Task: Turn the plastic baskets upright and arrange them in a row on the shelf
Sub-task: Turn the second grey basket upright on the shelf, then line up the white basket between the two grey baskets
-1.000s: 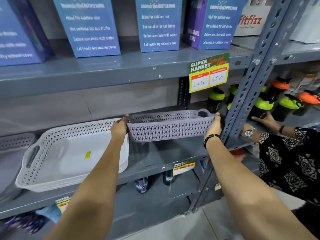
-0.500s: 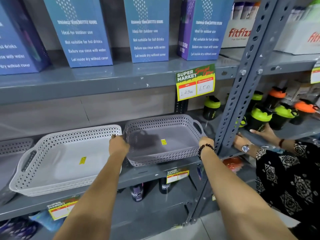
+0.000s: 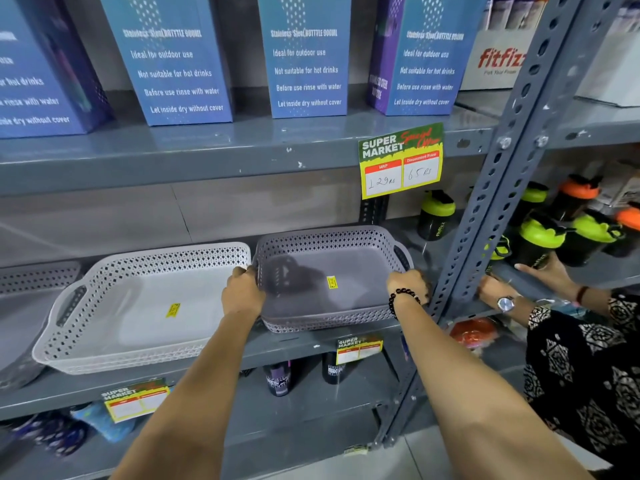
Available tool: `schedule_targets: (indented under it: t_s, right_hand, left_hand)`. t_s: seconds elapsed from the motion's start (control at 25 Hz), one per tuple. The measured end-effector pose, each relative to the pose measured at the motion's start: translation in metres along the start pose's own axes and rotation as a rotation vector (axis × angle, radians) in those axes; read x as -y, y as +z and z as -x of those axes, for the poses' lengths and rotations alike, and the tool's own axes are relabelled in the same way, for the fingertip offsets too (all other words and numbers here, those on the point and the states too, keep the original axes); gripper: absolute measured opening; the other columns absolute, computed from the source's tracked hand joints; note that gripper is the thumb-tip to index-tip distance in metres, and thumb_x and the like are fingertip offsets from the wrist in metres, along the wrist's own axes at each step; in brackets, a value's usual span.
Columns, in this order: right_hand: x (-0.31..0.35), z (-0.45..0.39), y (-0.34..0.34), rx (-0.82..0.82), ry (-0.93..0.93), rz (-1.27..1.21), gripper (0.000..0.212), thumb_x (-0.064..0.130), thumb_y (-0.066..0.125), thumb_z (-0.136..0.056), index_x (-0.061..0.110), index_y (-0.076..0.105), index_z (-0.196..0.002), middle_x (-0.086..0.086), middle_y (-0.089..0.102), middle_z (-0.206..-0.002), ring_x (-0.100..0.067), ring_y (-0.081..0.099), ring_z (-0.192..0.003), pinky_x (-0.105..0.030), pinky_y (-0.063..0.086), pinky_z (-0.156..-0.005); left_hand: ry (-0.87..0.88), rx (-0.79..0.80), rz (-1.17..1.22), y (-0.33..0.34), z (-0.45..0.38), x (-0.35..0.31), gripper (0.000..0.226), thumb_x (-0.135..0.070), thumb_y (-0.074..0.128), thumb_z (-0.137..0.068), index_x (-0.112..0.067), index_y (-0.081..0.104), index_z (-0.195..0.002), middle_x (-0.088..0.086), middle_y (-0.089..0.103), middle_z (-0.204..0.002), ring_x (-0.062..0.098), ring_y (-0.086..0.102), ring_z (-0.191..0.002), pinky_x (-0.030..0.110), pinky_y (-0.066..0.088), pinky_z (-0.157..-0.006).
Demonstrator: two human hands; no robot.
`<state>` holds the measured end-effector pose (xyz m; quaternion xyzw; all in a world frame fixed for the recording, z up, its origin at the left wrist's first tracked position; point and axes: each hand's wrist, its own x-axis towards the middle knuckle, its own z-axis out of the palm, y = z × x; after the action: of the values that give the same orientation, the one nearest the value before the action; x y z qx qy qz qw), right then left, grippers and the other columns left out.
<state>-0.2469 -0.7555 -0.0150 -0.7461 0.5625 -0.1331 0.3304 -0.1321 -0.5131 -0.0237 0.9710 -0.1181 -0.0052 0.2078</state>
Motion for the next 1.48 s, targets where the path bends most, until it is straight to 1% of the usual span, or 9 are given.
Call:
schedule_targets:
  t_s: [0.16,0.28,0.48,0.64,0.88,1.04,1.2,1.36,1.48]
  right_hand:
    - [0.009,0.002,0.007,-0.003,-0.168,0.123,0.054,0.018,0.050,-0.087,-0.003,0.040,-0.135,-0.023,0.038,-0.147,-0.034,0.024,-0.142,-0.051,0.011,-0.119]
    - [0.024,0.013,0.011,0.055,-0.322,0.121,0.052,0.013,0.050,-0.087,-0.004,0.040,-0.135,-0.024,0.040,-0.145,-0.035,0.026,-0.140,-0.046,0.021,-0.119]
    - [0.056,0.036,0.038,0.248,-0.465,0.035,0.051,0.010,0.044,-0.091,0.001,0.035,-0.140,-0.023,0.048,-0.138,-0.036,0.047,-0.125,-0.041,0.045,-0.101]
    - [0.088,0.074,0.069,0.439,-0.593,0.042,0.047,0.014,0.039,-0.095,0.007,0.036,-0.142,-0.020,0.050,-0.139,-0.035,0.054,-0.119,-0.038,0.048,-0.095]
    - [0.122,0.125,0.114,0.643,-0.661,0.119,0.064,0.024,0.050,-0.093,0.013,0.022,-0.149,-0.013,0.036,-0.151,-0.030,0.041,-0.133,-0.036,0.038,-0.109]
    - [0.128,0.143,0.140,0.543,-0.697,0.261,0.072,0.018,0.050,-0.089,0.012,0.011,-0.150,-0.024,0.049,-0.138,-0.036,0.057,-0.114,-0.044,0.051,-0.096]
    - [0.127,0.156,0.150,0.387,-0.742,0.412,0.066,0.006,0.045,-0.091,0.006,0.013,-0.149,-0.026,0.062,-0.121,-0.036,0.062,-0.106,-0.039,0.056,-0.087]
    - [0.123,0.160,0.156,0.281,-0.776,0.465,0.058,-0.001,0.041,-0.092,0.003,0.024,-0.147,-0.024,0.061,-0.125,-0.035,0.060,-0.110,-0.040,0.055,-0.090]
    - [0.120,0.161,0.159,0.208,-0.765,0.483,0.049,-0.003,0.039,-0.094,0.005,0.034,-0.142,-0.021,0.062,-0.123,-0.033,0.061,-0.109,-0.039,0.054,-0.087]
  left_hand:
    - [0.007,-0.009,0.024,-0.001,-0.001,0.002,0.040,-0.009,0.055,-0.088,-0.010,0.054,-0.128,0.017,0.054,-0.123,0.036,0.058,-0.108,0.046,0.053,-0.089]
    - [0.012,-0.040,0.054,-0.005,0.000,0.001,0.040,-0.017,0.052,-0.093,-0.007,0.052,-0.132,0.019,0.052,-0.131,0.038,0.054,-0.116,0.047,0.049,-0.094]
    - [-0.045,-0.125,0.070,-0.024,-0.004,0.024,0.046,-0.024,0.046,-0.097,-0.004,0.046,-0.139,0.017,0.044,-0.145,0.036,0.045,-0.130,0.045,0.041,-0.105]
    - [-0.142,-0.209,0.018,-0.055,-0.007,0.078,0.046,-0.024,0.046,-0.098,-0.003,0.047,-0.138,0.019,0.049,-0.142,0.037,0.046,-0.128,0.046,0.041,-0.104]
    - [-0.302,-0.283,-0.033,-0.114,-0.021,0.179,0.043,-0.024,0.044,-0.097,0.004,0.049,-0.129,0.027,0.051,-0.135,0.043,0.047,-0.125,0.050,0.040,-0.103]
    - [-0.325,-0.209,-0.049,-0.130,-0.037,0.230,0.045,-0.022,0.044,-0.096,0.002,0.044,-0.134,0.026,0.049,-0.137,0.041,0.044,-0.127,0.050,0.039,-0.105]
    - [-0.301,-0.060,-0.054,-0.127,-0.047,0.254,0.050,-0.018,0.038,-0.098,-0.005,0.030,-0.145,0.018,0.036,-0.150,0.039,0.044,-0.131,0.050,0.041,-0.106]
    - [-0.271,-0.035,-0.104,-0.117,-0.045,0.265,0.036,0.003,0.037,-0.094,0.001,0.049,-0.127,0.018,0.047,-0.142,0.039,0.051,-0.123,0.050,0.050,-0.093]
    - [-0.239,-0.082,-0.102,-0.114,-0.044,0.272,0.042,0.011,0.036,-0.089,0.000,0.051,-0.127,0.020,0.053,-0.136,0.041,0.056,-0.116,0.049,0.052,-0.091]
